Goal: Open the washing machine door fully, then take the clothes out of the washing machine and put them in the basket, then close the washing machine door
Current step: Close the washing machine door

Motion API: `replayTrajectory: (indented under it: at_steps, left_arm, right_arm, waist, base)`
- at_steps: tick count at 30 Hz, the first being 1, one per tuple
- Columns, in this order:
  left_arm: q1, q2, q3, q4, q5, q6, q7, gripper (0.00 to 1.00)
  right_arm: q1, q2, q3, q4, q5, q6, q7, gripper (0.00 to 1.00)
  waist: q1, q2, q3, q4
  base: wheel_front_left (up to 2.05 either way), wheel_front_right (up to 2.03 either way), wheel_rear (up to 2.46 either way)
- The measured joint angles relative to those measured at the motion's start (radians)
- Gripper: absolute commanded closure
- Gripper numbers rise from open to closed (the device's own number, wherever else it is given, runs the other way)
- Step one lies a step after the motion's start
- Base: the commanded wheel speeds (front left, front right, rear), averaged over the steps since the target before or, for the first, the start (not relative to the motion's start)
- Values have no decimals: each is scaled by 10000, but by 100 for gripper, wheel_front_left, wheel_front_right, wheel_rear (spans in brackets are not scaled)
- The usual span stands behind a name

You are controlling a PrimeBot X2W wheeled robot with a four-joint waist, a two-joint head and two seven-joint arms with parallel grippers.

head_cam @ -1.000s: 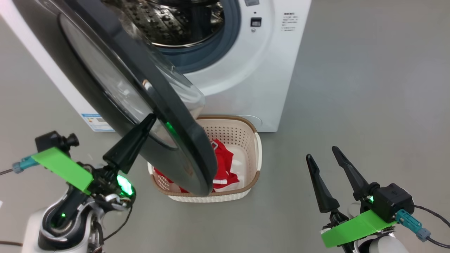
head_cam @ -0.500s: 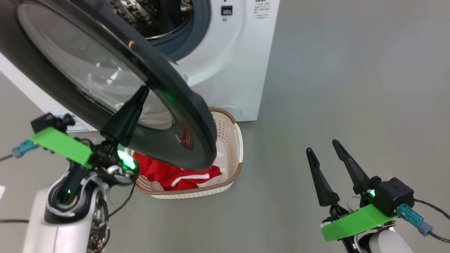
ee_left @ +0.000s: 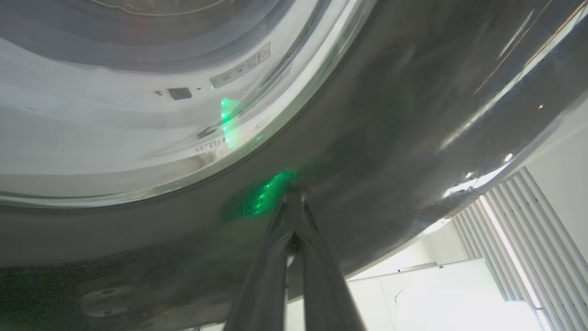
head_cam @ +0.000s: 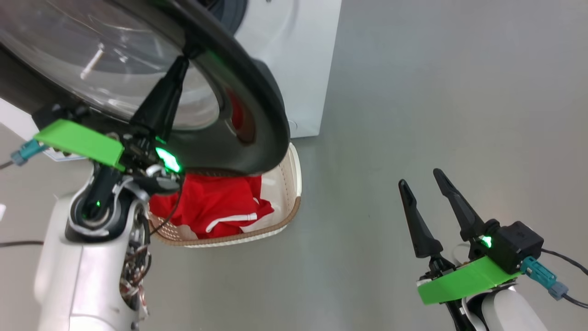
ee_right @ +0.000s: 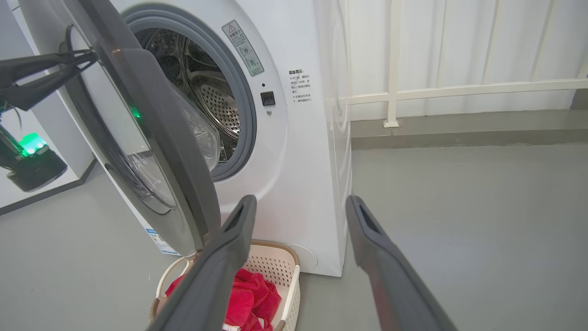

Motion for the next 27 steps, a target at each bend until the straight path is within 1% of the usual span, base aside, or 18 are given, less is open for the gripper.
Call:
replayTrajectory:
  at_steps: [15,21,27]
  left_arm:
    - [-2042,-35,-217,1103,-23,-602,-1135,100]
    - [-2723,-48,-209,1450,-15,-690,-1482,100]
    - [-3114,-63,-111,1638,33,-702,-1572,100]
  right_arm:
    - [-651,-2,79,-169,33,0,0,0]
    - [-824,-4,102,-178,33,0,0,0]
    - [-1011,-4,111,-184,33,0,0,0]
  waist:
    - [0,-1,1134,-336]
    - [0,0,1492,-446]
    - [0,0,1755,-601]
  base:
    - [0,0,0]
    - [0,0,0]
    - [0,0,0]
